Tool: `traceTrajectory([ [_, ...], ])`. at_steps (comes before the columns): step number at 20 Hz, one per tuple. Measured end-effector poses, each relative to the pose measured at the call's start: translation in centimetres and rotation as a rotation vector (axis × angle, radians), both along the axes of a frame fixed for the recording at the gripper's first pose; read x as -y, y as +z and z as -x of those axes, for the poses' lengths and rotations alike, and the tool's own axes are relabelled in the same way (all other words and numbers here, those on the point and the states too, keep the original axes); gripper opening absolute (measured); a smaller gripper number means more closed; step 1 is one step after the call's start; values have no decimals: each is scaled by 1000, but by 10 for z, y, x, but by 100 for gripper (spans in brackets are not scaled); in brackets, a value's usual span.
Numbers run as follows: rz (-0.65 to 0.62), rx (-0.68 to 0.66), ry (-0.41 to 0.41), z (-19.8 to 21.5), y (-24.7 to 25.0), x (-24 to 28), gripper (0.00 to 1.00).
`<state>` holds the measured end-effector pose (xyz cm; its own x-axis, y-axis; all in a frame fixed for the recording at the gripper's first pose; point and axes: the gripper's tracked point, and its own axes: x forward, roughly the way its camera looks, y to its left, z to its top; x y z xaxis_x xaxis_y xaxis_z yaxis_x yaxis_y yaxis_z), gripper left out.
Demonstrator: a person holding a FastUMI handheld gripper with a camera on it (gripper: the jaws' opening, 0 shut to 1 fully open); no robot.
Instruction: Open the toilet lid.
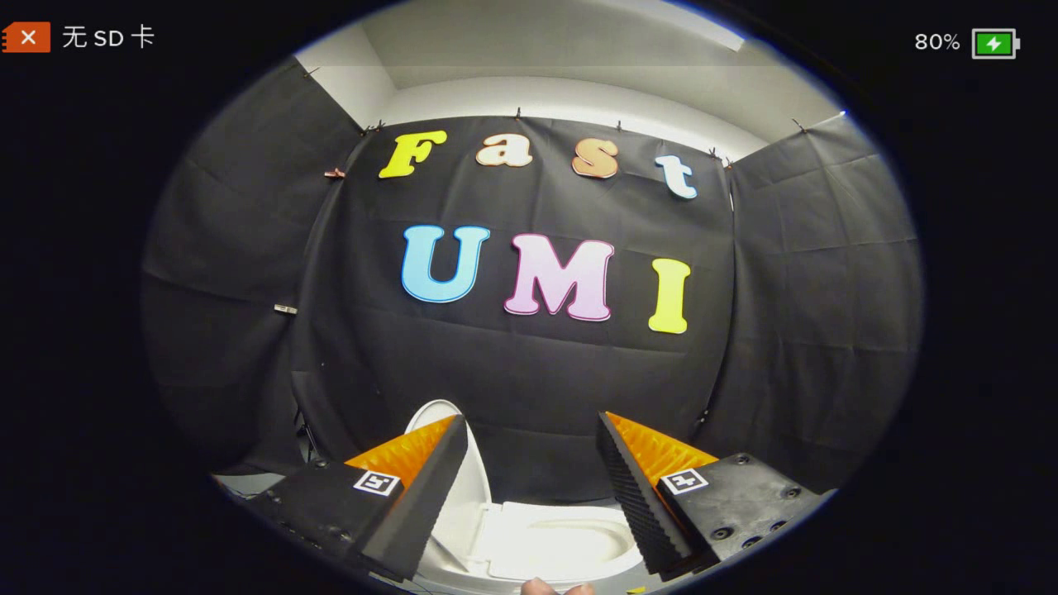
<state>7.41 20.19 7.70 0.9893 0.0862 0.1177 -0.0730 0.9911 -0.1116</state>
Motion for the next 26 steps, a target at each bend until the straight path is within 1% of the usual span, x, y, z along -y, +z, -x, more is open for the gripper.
traceTrajectory([
  [6, -2, 29, -67, 24, 22, 49, 99],
  [9, -14, 28, -70, 42, 23, 66, 99],
  [12, -20, 16, -104, 54, 17, 89, 99],
  [16, -62, -16, -115, 71, 8, 106, 98],
  [20, -51, -1, -147, 86, 11, 124, 99],
  [26, -60, 12, -160, 100, 16, 134, 98],
])
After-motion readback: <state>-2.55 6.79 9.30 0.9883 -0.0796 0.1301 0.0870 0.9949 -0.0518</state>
